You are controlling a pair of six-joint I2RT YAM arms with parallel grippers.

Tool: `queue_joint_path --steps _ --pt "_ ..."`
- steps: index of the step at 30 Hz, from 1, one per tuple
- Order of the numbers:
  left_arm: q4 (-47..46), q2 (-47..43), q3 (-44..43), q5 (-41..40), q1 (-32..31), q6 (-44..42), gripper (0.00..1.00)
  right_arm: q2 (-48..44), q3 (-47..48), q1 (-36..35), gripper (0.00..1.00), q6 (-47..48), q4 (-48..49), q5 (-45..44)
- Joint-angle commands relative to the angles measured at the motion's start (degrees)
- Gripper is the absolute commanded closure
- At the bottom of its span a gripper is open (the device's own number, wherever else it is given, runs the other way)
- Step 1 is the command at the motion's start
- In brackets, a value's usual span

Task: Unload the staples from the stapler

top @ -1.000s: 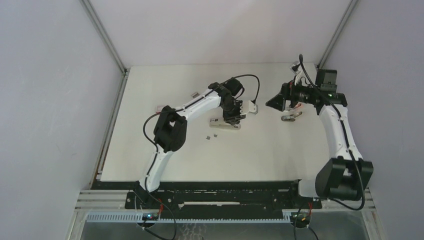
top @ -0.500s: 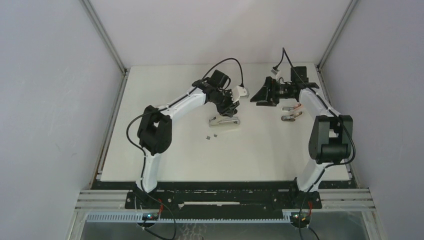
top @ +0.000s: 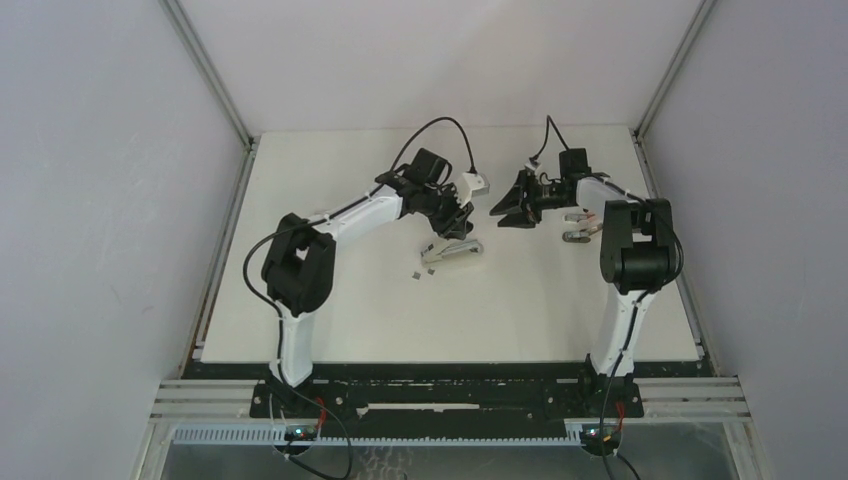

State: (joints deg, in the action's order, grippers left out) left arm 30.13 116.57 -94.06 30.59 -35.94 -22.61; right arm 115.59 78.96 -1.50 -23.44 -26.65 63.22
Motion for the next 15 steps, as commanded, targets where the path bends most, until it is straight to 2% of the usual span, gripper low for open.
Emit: queue_joint_path --steps 1,15 --pt "-4.51 -5.95 -0.55 3.4 0.91 2.69 1.0 1.98 2.34 -1.42 0.47 -2.35 2.59 2.57" --pt "-4.91 -7.58 -0.33 5.1 1.67 3.93 1.0 7.3 2.98 -4.2 0.52 -1.97 2.35 4.34"
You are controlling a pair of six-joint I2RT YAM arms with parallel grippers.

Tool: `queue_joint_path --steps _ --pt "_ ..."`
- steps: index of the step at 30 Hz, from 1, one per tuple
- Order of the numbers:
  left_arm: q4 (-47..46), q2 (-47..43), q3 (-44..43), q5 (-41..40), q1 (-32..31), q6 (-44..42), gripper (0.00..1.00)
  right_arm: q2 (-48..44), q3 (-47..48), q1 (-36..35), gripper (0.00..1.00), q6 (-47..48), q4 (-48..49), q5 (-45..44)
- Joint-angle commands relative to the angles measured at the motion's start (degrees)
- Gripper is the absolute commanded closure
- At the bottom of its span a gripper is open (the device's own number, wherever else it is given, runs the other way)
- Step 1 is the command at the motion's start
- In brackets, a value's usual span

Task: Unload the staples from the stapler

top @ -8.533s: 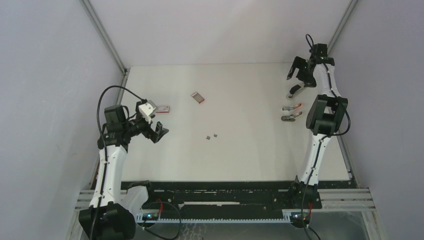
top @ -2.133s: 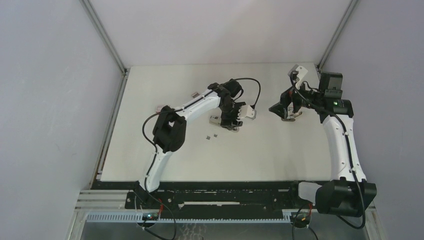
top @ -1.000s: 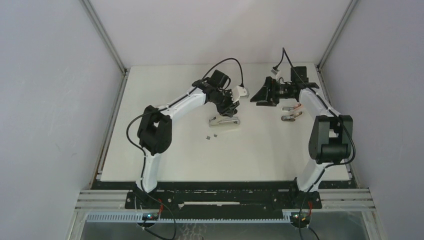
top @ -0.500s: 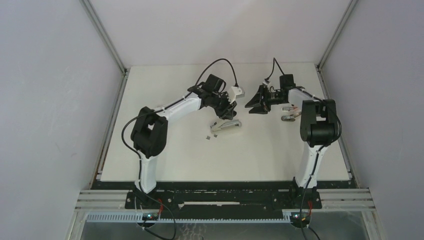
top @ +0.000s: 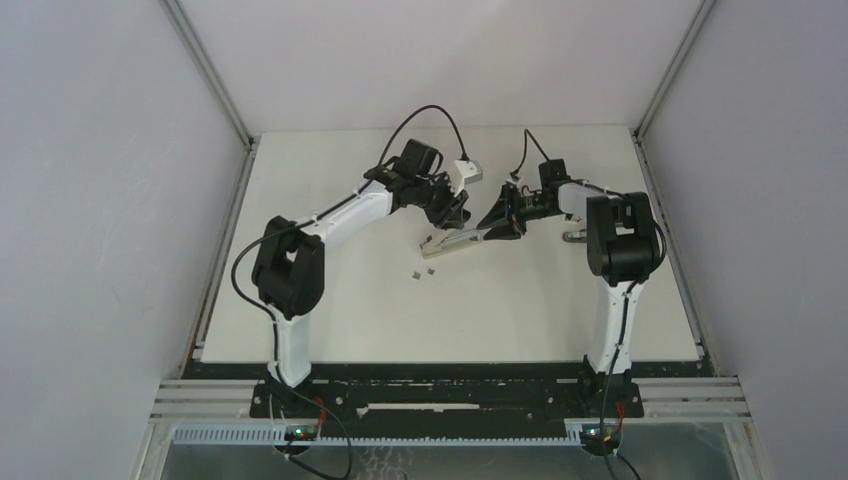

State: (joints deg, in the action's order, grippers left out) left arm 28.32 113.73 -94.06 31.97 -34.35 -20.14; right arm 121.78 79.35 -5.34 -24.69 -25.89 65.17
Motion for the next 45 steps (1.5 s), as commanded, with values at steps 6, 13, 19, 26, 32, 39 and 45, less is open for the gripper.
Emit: queue_joint_path --steps 6,13,19,26,32,39,45 --pt "-3.09 -4.82 -0.32 4.8 0.07 1.77 1.0 1.42 3.17 -0.49 0.55 -1.29 2.06 4.34" --pt "-3.0 -4.76 -0.66 4.94 0.07 2.07 1.0 1.63 3.29 -0.91 0.56 -1.44 2.21 4.95" --pt "-2.83 -4.82 -1.03 4.7 0.05 2.04 1.0 2.67 3.24 -1.77 0.58 -1.66 2.12 6.62" --pt "-2.42 -5.01 -1.42 4.51 0.07 1.67 1.0 3.41 2.52 -1.82 0.57 -1.52 2.43 7.38" --pt "-2.21 -5.18 -1.32 4.2 0.14 1.08 1.0 3.76 2.21 -1.79 0.57 -0.85 1.94 6.27" --pt "-2.21 -5.1 -1.14 4.1 0.25 0.83 1.0 3.74 2.3 -1.78 0.57 -0.47 1.47 4.95" --pt "-2.12 -5.28 -0.95 3.73 0.33 0.45 1.0 3.73 2.88 -1.69 0.57 1.22 -0.74 2.05"
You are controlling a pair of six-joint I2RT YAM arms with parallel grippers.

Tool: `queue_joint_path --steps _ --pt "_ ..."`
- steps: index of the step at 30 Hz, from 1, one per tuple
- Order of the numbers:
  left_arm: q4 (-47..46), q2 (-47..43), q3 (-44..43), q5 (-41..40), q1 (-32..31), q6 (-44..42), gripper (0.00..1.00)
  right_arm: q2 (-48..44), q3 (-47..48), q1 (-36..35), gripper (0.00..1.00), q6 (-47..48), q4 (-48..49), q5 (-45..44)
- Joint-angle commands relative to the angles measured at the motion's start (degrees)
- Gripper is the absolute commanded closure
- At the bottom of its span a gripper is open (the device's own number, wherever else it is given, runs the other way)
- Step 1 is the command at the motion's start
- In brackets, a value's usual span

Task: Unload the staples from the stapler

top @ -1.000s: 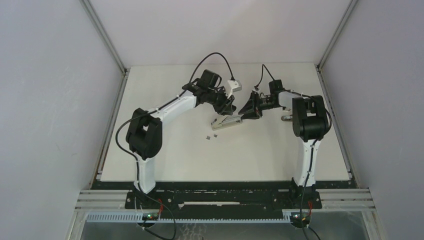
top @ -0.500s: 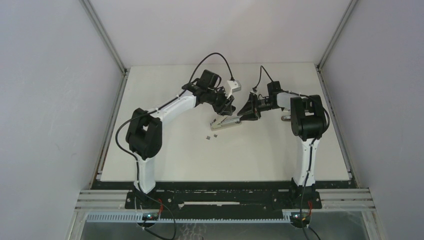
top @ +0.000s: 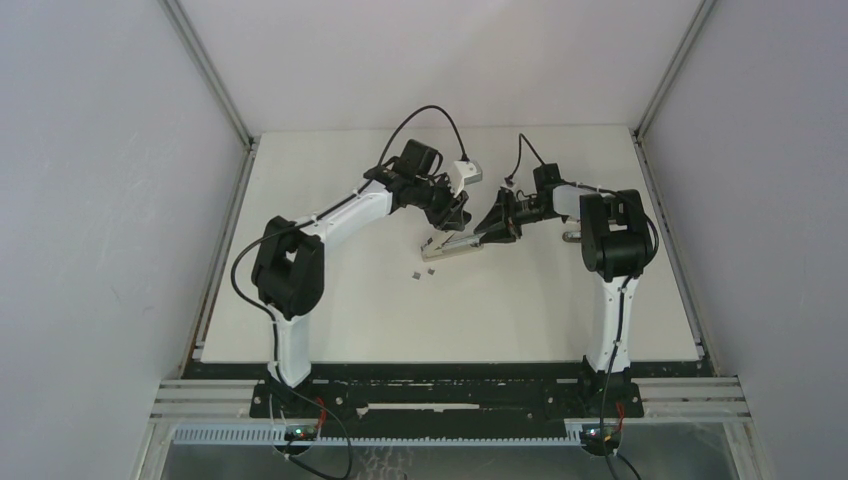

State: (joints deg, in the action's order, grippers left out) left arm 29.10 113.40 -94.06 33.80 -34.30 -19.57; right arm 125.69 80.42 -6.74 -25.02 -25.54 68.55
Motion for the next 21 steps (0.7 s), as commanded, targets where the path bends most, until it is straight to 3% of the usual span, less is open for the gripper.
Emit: queue_joint_path --steps 1,21 --pt "-2.91 -5.02 -0.93 1.93 0.29 -0.13 1.0 -0.12 1.76 -0.29 0.57 1.63 -1.24 -1.3" --pt "-2.91 -4.68 -1.29 4.62 0.21 0.65 1.0 2.23 1.45 -3.13 0.57 -2.83 5.06 2.71"
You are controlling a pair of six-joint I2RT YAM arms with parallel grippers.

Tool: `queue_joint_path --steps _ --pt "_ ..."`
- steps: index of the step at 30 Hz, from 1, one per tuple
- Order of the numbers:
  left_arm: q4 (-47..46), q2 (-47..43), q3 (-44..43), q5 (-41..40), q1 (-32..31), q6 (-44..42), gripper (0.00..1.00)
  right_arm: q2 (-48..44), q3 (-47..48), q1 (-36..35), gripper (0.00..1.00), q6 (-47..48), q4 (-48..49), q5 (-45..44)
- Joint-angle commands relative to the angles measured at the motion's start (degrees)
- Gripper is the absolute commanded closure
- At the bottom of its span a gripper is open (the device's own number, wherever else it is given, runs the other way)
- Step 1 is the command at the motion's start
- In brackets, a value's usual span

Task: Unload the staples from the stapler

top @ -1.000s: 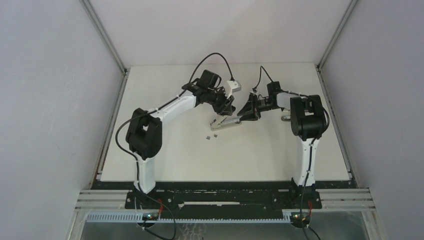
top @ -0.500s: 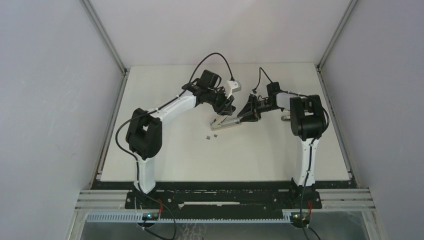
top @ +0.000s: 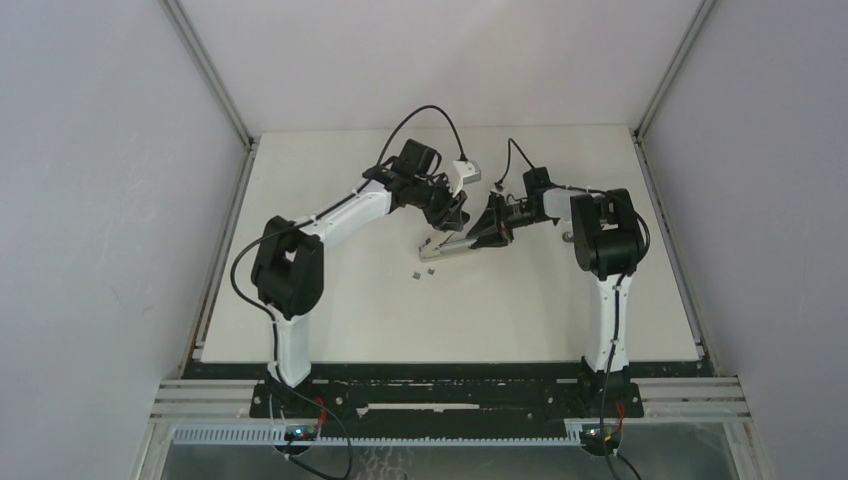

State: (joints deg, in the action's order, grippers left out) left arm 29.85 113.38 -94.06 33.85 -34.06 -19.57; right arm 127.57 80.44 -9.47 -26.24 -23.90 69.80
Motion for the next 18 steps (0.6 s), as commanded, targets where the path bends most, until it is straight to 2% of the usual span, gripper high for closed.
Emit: queue_joint_path --steps 1,6,12,18 --pt "-3.65 -4.66 -1.29 4.87 -0.05 0.74 1.0 0.58 1.39 -0.45 0.57 -1.76 3.69 1.42" --pt "-3.57 -4.81 -1.01 5.6 -0.04 0.66 1.0 0.87 -0.16 -0.07 0.56 -3.95 7.03 1.69" --pt "-3.87 -5.82 0.11 6.15 0.22 0.66 1.0 -0.97 -4.97 2.29 0.53 -10.69 17.65 2.28" --pt "-4.65 -6.08 0.96 7.35 0.25 1.33 1.0 -0.24 -5.12 1.73 0.53 -12.57 20.55 3.96"
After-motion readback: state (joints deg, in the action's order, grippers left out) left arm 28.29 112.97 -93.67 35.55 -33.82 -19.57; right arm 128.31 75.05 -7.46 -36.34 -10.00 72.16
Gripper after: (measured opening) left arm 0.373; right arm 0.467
